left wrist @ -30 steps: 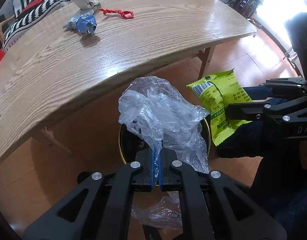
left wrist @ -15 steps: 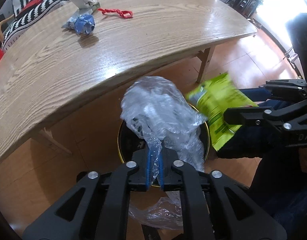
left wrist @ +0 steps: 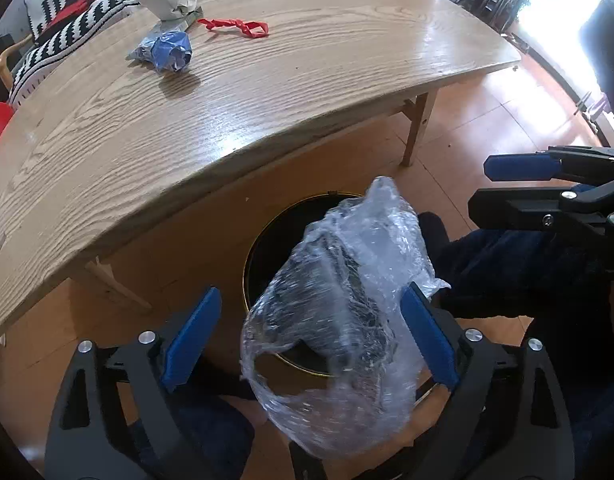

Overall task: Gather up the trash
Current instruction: 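Carry the plastic bag and snack bag over the bin and release both, then grasp the blue-silver foil wrapper with the left gripper while the right grasps the red ribbon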

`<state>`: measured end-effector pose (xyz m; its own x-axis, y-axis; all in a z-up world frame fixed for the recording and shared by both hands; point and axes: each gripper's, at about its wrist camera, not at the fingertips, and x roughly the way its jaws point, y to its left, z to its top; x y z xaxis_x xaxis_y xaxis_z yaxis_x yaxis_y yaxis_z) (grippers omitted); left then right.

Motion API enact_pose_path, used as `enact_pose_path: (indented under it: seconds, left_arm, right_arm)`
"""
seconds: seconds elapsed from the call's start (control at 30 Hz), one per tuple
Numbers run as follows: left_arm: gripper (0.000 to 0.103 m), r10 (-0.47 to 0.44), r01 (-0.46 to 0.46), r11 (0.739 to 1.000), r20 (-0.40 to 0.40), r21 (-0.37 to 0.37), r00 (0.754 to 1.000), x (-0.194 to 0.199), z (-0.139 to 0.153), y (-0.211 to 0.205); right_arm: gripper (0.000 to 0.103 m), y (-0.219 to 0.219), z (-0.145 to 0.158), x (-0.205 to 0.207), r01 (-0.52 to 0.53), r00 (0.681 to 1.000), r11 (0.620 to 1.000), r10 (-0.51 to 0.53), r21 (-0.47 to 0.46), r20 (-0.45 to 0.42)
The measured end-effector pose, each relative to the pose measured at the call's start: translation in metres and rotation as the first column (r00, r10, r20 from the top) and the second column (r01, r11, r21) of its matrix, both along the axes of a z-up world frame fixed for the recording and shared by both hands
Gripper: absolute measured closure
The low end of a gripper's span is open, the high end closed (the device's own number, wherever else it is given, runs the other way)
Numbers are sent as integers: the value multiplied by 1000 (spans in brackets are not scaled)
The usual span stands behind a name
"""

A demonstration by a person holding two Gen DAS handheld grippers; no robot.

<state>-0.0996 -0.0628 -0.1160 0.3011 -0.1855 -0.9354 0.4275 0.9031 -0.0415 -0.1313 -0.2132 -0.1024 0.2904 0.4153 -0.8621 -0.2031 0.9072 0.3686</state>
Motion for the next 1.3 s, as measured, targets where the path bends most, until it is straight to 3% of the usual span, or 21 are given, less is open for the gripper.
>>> enact_pose_path:
  seconds: [0.23,0.3,0.33,0.37,0.4,0.47,0.77,0.93,1.1,1.3]
  left_arm:
    - [11,-10,9,998,23,58,1000,-1,-3,-2]
    - [11,-15,-9,989,-158,-146,987,4,-8,4]
    - [11,3,-38,983,-193,-178,981,6,-11,7]
    - [11,24,-55,986,-194,-156,981,7,-13,7]
    - [11,29,-45,994,-155,-97,987,6,-13,5]
    - [11,28,-35,997,-111,-63,993,5,-10,4]
    - [11,29,-35,997,-83,-66,996,1,-2,6]
    - [11,49,-50,995,-7,-81,999,8,17,9]
    - [11,118,-109,986,59,-129,991,23,43,25]
    - [11,224,-208,970,129,-128,966,74,74,40]
  right_arm:
    - [35,0,2,0,6,1000,1000,-6,-2,8]
    - [35,0,2,0,8,1000,1000,-8,4,6]
    - [34,-1,2,0,9,1000,1000,-9,2,8]
    - [34,-1,3,1,10,1000,1000,-10,1,9]
    - [34,-1,3,0,11,1000,1000,-11,3,10]
    - [34,-2,4,0,13,1000,1000,-13,5,11]
    - [34,-1,6,1,9,1000,1000,-9,13,16]
    - [33,-2,13,1,12,999,1000,-13,16,43]
    - [31,-3,36,8,30,992,1000,-30,6,120]
    - [31,0,75,48,39,976,999,-30,-36,216]
